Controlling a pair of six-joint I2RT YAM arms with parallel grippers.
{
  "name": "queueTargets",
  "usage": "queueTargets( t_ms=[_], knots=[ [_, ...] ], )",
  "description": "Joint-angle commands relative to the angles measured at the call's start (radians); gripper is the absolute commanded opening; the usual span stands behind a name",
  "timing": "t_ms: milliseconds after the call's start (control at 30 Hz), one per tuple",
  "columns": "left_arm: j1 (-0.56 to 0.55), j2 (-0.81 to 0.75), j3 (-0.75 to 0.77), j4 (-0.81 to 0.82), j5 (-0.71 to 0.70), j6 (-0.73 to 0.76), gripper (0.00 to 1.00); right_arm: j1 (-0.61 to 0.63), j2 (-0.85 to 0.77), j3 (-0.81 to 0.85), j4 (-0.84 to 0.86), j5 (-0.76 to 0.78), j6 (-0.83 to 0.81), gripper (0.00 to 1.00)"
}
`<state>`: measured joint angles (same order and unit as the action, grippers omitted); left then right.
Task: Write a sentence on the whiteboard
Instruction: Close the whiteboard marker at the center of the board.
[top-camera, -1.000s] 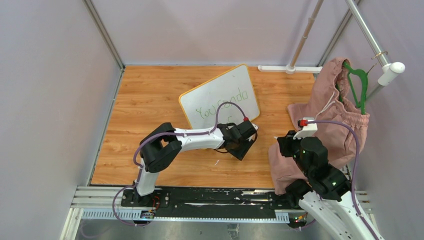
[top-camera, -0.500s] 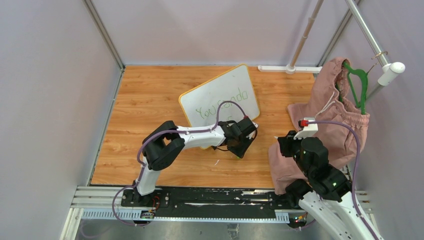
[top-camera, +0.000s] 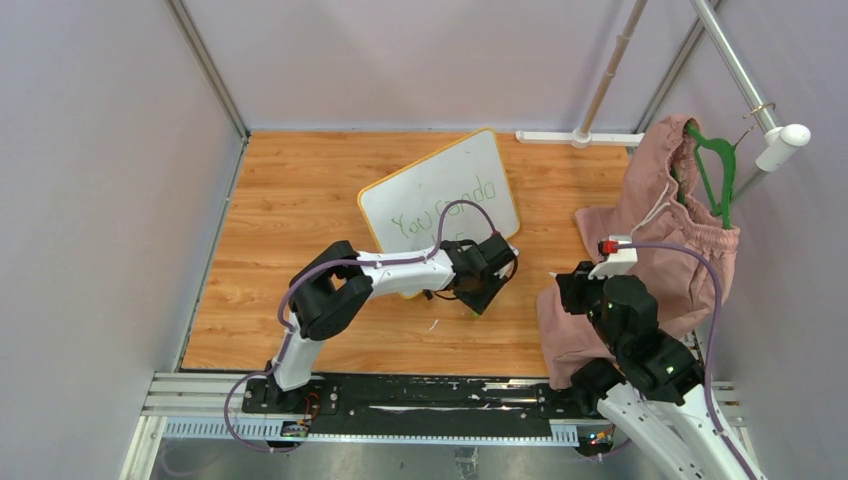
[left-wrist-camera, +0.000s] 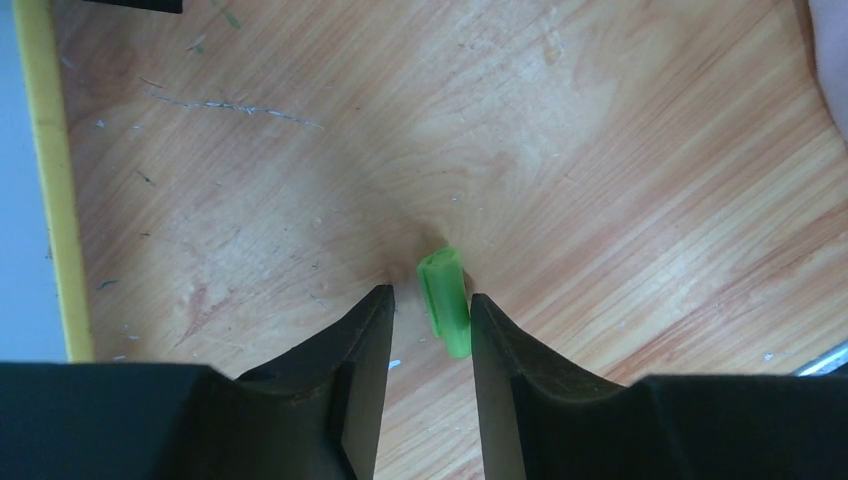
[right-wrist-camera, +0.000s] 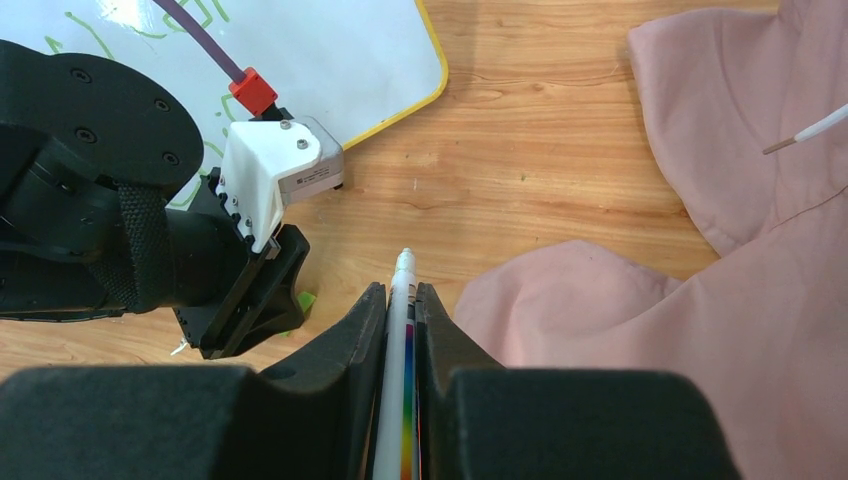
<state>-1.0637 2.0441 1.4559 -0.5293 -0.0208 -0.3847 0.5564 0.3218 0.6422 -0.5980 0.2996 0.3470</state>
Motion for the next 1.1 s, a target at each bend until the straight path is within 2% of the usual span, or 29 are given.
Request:
queueTargets(
  t_ms=[0,300,600,800,1067],
  knots=[
    [-0.007,0.058,0.01,-0.094,-0.067,0.042,0.4,0.003,-0.017,-0.006,0.021,0.023,0.009,0.0],
    [-0.027,0.107,0.052,-0.105,-0.045,0.044,0.4,0.003,-0.033,-0.006,0.02,0.024,0.011,0.0],
    [-0.028,0.13,0.039,-0.095,-0.017,0.05,0.21,0.003,-0.037,-0.007,0.02,0.03,0.011,0.0],
    [-0.027,0.099,-0.002,-0.045,0.008,0.035,0.0,0.004,-0.038,-0.007,0.02,0.033,0.011,0.0],
    [0.0,-0.05,-0.104,0.112,0.037,-0.062,0.0,0.003,-0.04,-0.007,0.02,0.025,0.008,0.0]
  ],
)
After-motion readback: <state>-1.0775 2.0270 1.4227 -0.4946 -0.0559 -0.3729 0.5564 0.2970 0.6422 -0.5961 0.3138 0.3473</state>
